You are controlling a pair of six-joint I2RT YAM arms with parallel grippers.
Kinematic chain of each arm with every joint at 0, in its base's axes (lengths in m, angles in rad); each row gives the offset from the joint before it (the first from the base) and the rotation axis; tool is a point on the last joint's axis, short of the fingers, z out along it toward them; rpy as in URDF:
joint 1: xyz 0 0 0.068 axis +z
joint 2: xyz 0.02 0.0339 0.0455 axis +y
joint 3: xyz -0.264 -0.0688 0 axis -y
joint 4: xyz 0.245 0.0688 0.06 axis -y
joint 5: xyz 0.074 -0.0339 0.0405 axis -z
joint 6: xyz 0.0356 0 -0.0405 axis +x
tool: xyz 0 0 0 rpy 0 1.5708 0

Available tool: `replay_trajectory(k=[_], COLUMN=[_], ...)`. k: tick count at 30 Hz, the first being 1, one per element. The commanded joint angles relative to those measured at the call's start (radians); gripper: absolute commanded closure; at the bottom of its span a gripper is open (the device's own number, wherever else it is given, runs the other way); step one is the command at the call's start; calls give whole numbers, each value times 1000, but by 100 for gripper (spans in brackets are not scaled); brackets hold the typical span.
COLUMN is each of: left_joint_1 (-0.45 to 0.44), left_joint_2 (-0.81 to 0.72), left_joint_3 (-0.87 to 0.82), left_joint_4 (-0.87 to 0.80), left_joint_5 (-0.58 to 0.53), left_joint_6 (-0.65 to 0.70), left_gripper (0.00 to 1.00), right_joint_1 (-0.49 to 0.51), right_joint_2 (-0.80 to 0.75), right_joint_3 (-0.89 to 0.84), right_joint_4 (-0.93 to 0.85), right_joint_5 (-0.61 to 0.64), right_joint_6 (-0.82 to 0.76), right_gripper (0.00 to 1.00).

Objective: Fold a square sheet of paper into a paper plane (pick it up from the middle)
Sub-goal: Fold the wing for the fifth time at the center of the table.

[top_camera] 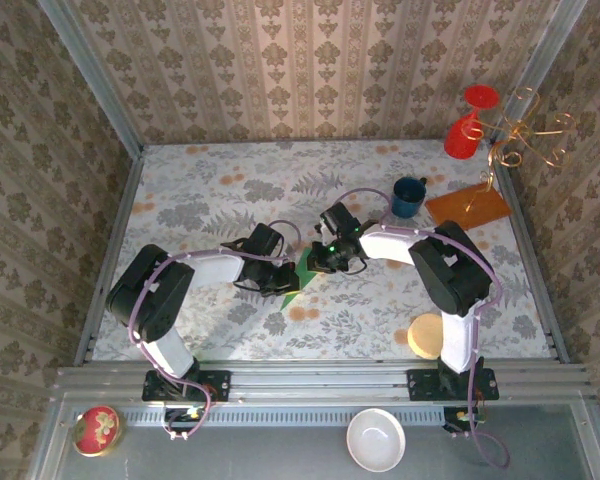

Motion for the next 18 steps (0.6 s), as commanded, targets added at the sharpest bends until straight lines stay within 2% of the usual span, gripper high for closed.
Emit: replay_trajectory(k=[1, 11, 18], left_joint_1=[0, 1, 1], left_joint_2=[43, 29, 8], left_joint_3=[-33, -127, -105], left_joint_4=[-101, -55, -70], left_joint_5=[-70, -52, -49], left_joint_6=[-6, -31, -13], left_gripper=[100, 100, 100], right_joint_1=[-41, -230, -260], right_joint_2=[29, 51, 22], right_joint_3=[-21, -73, -71], right_joint_4=[-4, 89, 91], right_joint_5=[-2, 24, 47], right_joint_6=[-21, -51, -61], right_gripper=[88, 89, 88])
